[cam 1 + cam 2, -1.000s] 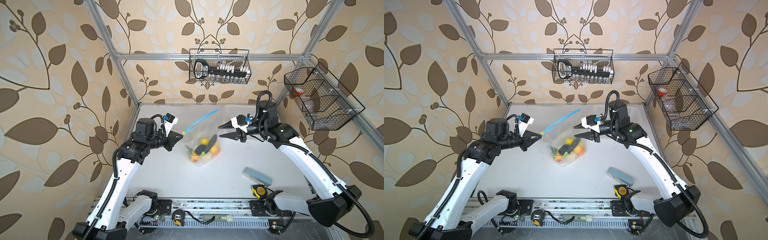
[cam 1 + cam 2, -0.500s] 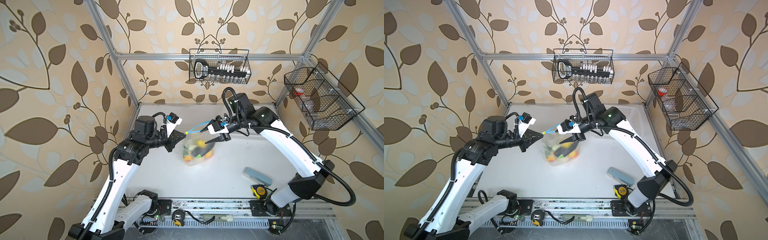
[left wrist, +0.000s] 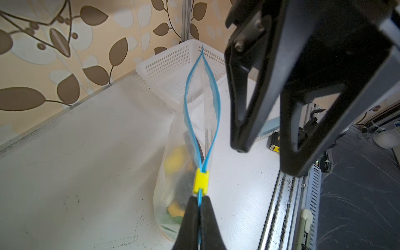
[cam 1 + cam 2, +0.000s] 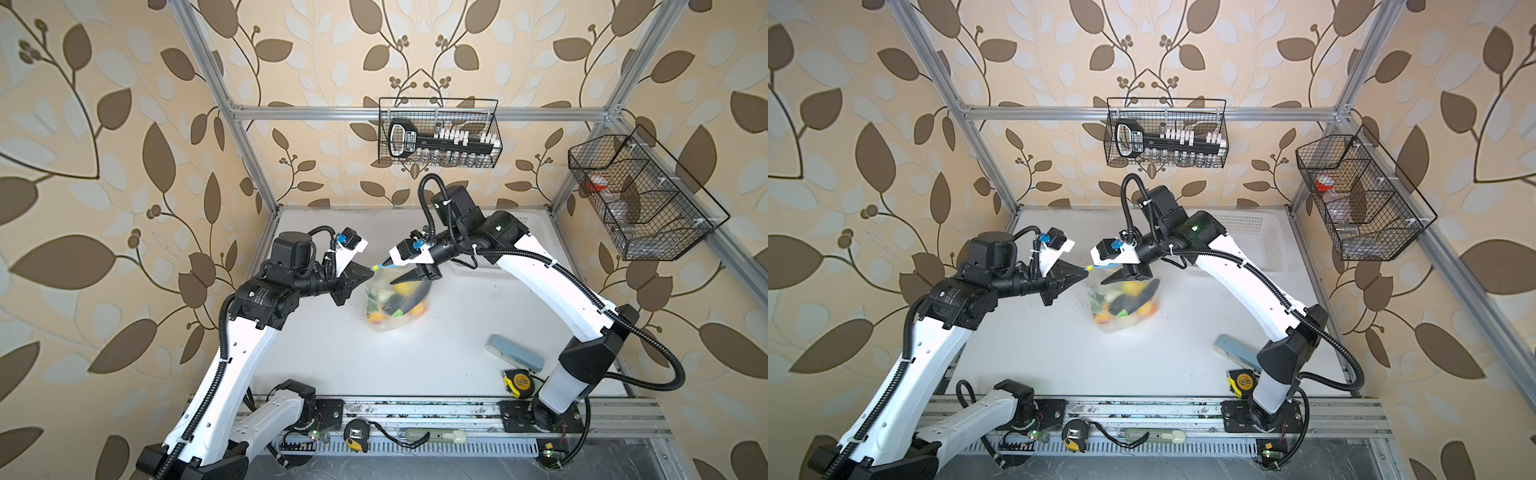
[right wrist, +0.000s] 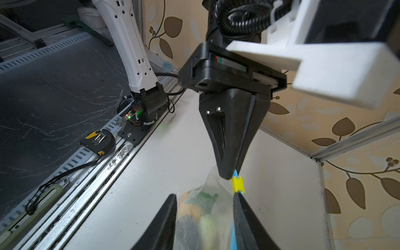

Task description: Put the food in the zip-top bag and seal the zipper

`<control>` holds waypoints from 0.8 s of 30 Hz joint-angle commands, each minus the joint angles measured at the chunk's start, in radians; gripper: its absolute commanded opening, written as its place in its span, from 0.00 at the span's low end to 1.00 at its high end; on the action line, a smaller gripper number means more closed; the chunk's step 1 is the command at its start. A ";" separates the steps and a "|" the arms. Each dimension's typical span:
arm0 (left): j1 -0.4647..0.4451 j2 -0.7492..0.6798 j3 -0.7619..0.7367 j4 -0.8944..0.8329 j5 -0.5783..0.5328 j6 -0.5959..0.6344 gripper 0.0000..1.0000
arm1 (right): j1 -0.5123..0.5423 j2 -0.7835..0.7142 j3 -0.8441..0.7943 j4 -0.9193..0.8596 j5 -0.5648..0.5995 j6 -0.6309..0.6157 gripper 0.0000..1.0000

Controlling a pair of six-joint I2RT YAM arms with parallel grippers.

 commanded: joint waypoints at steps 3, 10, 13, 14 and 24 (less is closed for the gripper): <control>-0.008 -0.032 0.025 -0.003 0.037 0.035 0.00 | 0.014 0.062 0.091 0.010 0.012 0.046 0.43; -0.008 -0.036 0.025 -0.001 0.035 0.036 0.00 | 0.028 0.146 0.195 -0.057 0.030 0.052 0.41; -0.009 -0.042 0.022 0.000 0.034 0.038 0.00 | 0.026 0.166 0.213 -0.065 0.036 0.054 0.41; -0.008 -0.043 0.022 0.002 0.034 0.037 0.00 | 0.026 0.169 0.215 -0.064 0.034 0.056 0.40; -0.008 -0.049 0.013 0.009 0.022 0.036 0.00 | 0.026 0.176 0.212 -0.102 0.020 0.018 0.32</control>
